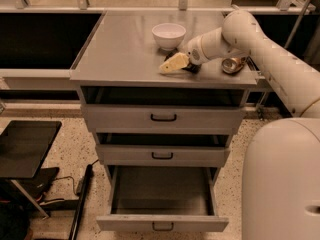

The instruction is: Place rxbar chocolate into bottom drawer

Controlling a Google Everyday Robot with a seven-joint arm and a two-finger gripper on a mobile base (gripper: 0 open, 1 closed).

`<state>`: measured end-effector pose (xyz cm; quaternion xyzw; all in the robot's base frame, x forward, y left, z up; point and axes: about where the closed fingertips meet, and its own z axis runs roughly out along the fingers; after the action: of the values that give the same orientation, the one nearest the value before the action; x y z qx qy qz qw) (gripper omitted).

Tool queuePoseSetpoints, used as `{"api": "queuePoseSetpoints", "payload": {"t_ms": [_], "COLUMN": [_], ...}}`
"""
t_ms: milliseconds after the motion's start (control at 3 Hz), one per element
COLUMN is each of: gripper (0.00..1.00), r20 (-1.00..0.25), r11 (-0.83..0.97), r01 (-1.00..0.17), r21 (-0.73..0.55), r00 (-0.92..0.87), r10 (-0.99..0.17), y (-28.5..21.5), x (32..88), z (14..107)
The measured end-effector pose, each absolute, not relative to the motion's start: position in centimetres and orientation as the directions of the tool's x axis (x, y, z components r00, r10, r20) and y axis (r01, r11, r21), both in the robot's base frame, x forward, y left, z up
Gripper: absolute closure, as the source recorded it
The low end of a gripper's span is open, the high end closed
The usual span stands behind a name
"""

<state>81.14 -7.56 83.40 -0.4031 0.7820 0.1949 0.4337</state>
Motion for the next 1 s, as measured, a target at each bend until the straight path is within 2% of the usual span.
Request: {"api": "queuePoseSetpoints", "payload": {"t_ms": [1000], "gripper": [0.89], "r20": [-0.835], "r11": [0.599], "r01": [-0.8], "r21": [-0.045], "r00": [-0.299], "r10": [-0.461], "y": [-7.55], "x": [81.13], "z": [83.4]}}
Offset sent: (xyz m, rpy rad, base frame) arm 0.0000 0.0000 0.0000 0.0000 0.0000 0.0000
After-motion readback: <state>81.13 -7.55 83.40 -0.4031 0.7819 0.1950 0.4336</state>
